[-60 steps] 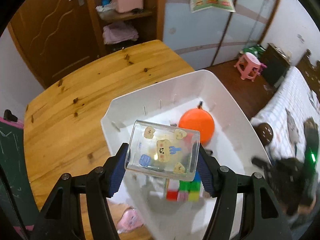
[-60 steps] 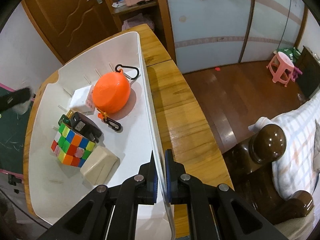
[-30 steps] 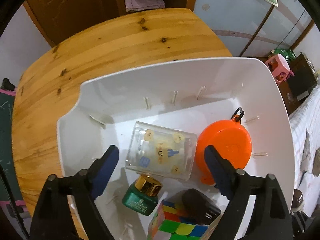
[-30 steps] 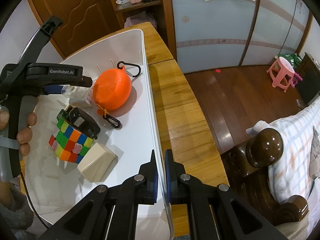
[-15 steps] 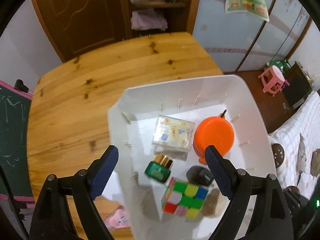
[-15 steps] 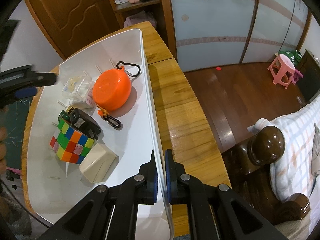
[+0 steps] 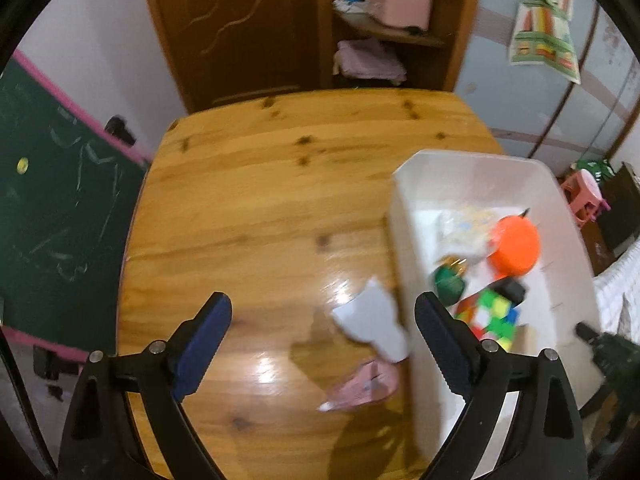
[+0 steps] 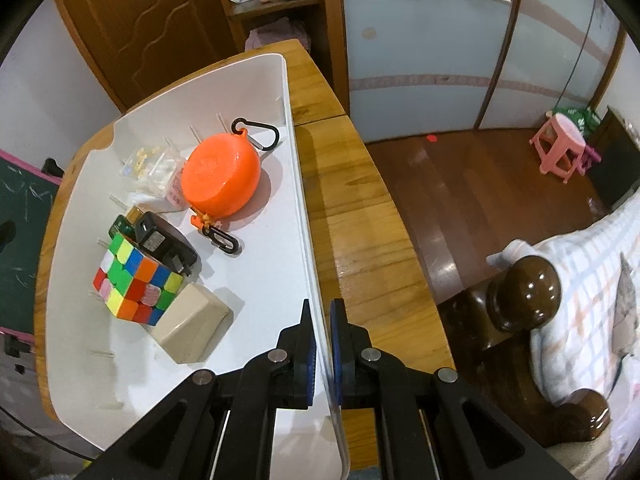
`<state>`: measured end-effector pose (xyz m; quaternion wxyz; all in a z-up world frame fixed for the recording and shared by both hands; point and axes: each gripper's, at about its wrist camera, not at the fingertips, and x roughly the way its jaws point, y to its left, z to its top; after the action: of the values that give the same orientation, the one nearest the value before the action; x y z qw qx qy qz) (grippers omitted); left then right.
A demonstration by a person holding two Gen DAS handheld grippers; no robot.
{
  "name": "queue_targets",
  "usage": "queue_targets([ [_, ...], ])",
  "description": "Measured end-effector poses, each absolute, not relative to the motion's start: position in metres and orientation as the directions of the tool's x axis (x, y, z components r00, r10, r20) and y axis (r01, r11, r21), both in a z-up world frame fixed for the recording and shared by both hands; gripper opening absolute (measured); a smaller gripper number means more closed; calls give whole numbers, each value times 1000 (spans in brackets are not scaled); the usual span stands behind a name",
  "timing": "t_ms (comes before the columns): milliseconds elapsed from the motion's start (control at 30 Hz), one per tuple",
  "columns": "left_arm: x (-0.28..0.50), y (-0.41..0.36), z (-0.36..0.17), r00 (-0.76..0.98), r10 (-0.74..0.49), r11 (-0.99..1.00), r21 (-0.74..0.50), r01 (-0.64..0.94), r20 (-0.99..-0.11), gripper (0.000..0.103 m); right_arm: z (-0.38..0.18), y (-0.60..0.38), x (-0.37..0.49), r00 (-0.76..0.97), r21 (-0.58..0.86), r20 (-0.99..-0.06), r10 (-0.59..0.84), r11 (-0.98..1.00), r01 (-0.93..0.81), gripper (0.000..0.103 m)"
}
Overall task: Organize rigid objects
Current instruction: 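Move the left tool back toward the pink correction-tape dispenser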
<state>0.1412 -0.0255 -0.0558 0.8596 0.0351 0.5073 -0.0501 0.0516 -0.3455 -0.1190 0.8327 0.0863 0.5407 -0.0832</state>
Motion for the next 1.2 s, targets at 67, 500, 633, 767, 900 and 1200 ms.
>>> queue_targets([
  [67, 139, -17, -65, 462, -45, 994, 8, 112, -886, 94, -119, -343, 51, 398, 34, -915, -61, 973, 227, 7],
  [500, 150, -20, -109, 379, -50, 985, 18, 174, -924, 94, -120, -342, 55, 352, 5, -933, -73, 976, 217, 7],
  [633, 155, -30, -122, 336, -107, 964, -15, 265, -936, 94, -120, -342, 56, 347, 7, -935, -69, 977, 214, 7],
  [767, 158, -35, -135, 255, -187, 935, -93, 341, -949, 94, -120, -342, 56, 350, 5, -934, -71, 978, 211, 7],
  [900, 166, -35, -147, 218, -206, 939, -130, 319, -954, 94, -120, -343, 55, 353, 12, -933, -67, 976, 218, 7],
  [1200, 191, -26, -166, 195, -323, 928, -270, 257, -926, 94, -120, -344, 55, 355, 16, -933, -65, 975, 220, 7],
])
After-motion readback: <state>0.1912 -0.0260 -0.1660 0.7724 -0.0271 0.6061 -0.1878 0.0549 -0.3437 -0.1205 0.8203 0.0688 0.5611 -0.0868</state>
